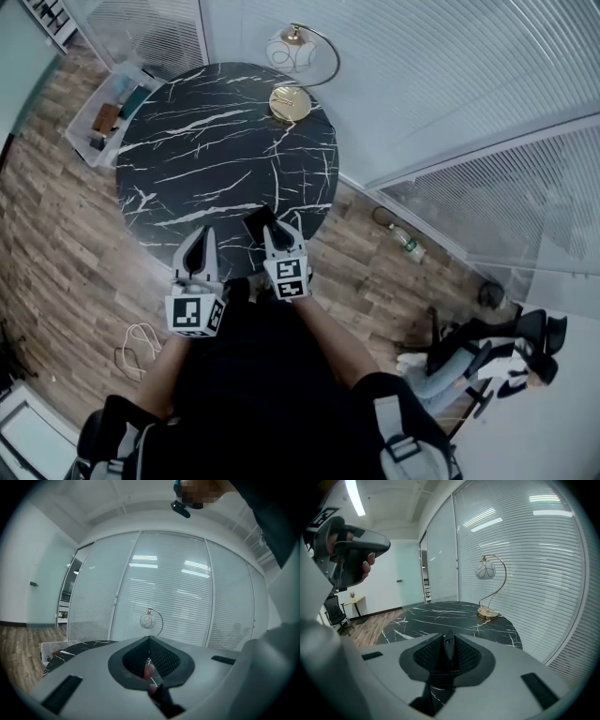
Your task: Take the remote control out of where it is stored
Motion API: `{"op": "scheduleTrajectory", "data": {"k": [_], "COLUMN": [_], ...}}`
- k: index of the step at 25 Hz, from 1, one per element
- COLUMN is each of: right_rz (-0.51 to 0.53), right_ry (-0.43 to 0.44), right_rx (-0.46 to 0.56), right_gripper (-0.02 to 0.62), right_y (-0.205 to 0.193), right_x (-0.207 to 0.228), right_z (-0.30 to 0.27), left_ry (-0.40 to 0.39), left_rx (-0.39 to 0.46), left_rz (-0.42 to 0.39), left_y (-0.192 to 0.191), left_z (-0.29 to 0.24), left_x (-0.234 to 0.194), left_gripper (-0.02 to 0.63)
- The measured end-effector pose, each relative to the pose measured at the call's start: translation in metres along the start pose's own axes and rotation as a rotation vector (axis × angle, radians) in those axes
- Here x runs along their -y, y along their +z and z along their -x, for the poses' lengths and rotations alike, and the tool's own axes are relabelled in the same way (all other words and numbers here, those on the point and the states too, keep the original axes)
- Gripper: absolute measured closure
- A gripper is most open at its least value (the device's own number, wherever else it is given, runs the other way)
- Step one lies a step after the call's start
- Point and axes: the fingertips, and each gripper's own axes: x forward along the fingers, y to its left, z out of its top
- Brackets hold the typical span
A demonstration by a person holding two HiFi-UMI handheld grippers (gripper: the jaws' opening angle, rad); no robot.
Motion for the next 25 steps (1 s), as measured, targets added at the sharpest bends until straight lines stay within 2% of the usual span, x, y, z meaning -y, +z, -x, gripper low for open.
{"op": "scheduleTrajectory", "data": {"k": [25], "right_rz": [0.010], "right_ry": [0.022], "right_rx": [0.048], "right_gripper": [0.520], "right_y": [0.018], "right_x": [0.004], "right_z": [0.015], "left_ry": [-0.011], "left_rx": [0.041], "left_rz": [-0.018], "left_y": [0.009], "left_z": [-0.004], "left_x": [0.010], "left_gripper": [0.609]}}
